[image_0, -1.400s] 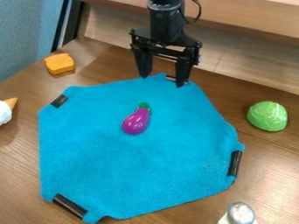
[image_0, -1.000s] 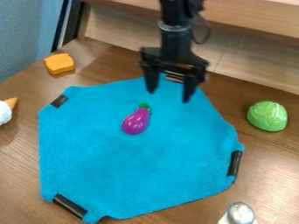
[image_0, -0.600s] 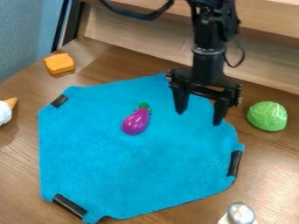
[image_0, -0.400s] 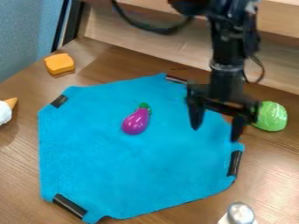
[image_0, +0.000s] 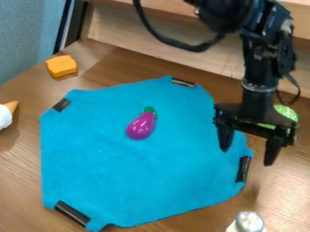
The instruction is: Fold the cloth from right to left
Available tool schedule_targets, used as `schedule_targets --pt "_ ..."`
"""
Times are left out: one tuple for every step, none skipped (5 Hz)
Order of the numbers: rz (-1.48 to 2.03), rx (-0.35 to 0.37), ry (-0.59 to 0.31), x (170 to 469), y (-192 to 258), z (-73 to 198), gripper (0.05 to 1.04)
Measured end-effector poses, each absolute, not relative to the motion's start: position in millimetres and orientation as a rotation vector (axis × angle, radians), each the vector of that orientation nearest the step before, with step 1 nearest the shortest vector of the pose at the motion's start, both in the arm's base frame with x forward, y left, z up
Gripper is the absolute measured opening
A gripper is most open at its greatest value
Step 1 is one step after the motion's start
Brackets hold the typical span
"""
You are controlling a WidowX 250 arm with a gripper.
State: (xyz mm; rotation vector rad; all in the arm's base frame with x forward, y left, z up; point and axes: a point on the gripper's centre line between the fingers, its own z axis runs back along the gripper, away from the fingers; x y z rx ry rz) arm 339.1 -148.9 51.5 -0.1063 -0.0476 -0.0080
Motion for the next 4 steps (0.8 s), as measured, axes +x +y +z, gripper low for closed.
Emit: schedule_targets --pt "0.012 -0.081 -0.035 337.3 -151.9 40.6 0.999" --pt "0.033 -0.059 -0.007 335.3 -150.1 27.6 0.945" --pt "0.056 -0.043 -0.010 335.4 -148.5 26.9 0.663" --pt "0.057 -0.041 -0.009 335.5 -148.3 25.7 0.364"
